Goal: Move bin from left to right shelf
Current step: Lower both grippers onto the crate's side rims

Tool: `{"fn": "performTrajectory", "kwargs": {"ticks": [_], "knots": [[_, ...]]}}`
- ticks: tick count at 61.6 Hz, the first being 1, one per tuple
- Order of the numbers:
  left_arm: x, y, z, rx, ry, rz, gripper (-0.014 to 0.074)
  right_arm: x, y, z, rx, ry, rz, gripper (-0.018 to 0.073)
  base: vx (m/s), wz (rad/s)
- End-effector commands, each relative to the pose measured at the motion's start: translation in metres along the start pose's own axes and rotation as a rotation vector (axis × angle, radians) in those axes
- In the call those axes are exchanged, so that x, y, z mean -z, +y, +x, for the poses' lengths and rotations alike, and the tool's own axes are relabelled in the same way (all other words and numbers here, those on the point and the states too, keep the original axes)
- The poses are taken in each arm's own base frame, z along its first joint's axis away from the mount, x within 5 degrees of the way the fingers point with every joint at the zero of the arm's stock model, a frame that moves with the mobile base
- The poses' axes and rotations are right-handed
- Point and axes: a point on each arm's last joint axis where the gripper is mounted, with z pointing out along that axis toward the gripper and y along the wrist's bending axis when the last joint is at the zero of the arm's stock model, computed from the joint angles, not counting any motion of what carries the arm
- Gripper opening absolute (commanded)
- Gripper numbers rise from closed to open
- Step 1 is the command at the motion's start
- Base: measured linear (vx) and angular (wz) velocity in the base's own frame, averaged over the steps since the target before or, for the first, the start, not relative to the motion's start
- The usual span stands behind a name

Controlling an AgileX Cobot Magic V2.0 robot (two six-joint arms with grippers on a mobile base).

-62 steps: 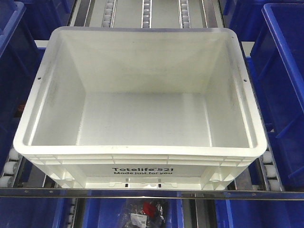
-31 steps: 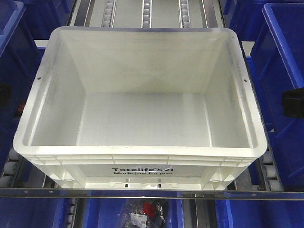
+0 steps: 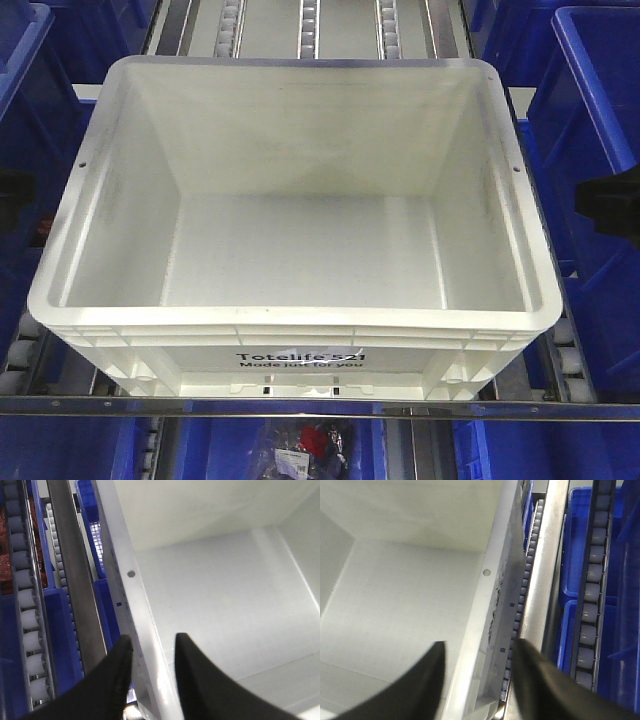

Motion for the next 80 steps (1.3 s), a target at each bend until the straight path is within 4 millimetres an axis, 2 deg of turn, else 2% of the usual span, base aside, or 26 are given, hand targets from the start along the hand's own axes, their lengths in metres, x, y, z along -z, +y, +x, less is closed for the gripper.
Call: {"fn": "performTrajectory", "kwargs": {"ticks": [1,6,10,15,25,33,42,52,66,80], "knots": [[0.009,-0.004,-0.012,-0.001,-0.099,0.014,0.0392,0.008,0.002,-0.013,0.004,-0.094,-0.007,0.0518,0.0,0.0],[0.009,-0.004,-0.012,-0.001,-0.098,0.014,0.0495,0.008,0.002,-0.013,0.004,-0.095,-0.007,0.0673,0.0,0.0],[0.009,-0.004,-0.012,-0.001,-0.096,0.014,0.0556,0.008,0.002,-0.013,0.004,-0.094,-0.006,0.0732,0.0,0.0],[0.009,-0.003,-0.012,-0.003,-0.096,0.014,0.0587,0.008,0.002,-0.014,0.004,-0.107,-0.006,0.0727,0.0,0.0],[0.009,-0.004,-0.012,0.007,-0.1,0.024,0.0584,0.008,0.004,-0.016,-0.014,-0.128,-0.027,0.069,0.0,0.0],[0.006,-0.005,-0.013,0.036,-0.087,0.034,0.0584,-0.001,0.003,-0.016,-0.024,-0.089,-0.036,0.0668,0.0,0.0],[-0.014,0.0,-0.013,0.07,0.004,0.019,0.0584,-0.019,0.002,-0.021,-0.023,-0.009,-0.037,0.0664,0.0,0.0],[-0.04,0.008,-0.016,0.097,0.09,-0.025,0.0584,-0.032,0.003,-0.043,-0.008,0.034,-0.037,0.0658,0.0,0.0],[-0.056,0.01,-0.04,0.096,0.132,-0.029,0.0584,-0.057,0.001,-0.064,-0.006,0.109,-0.039,0.0651,0.0,0.0],[-0.069,0.011,-0.066,0.088,0.128,-0.026,0.0584,-0.078,-0.001,-0.071,-0.004,0.14,-0.035,0.0643,0.0,0.0]]}}
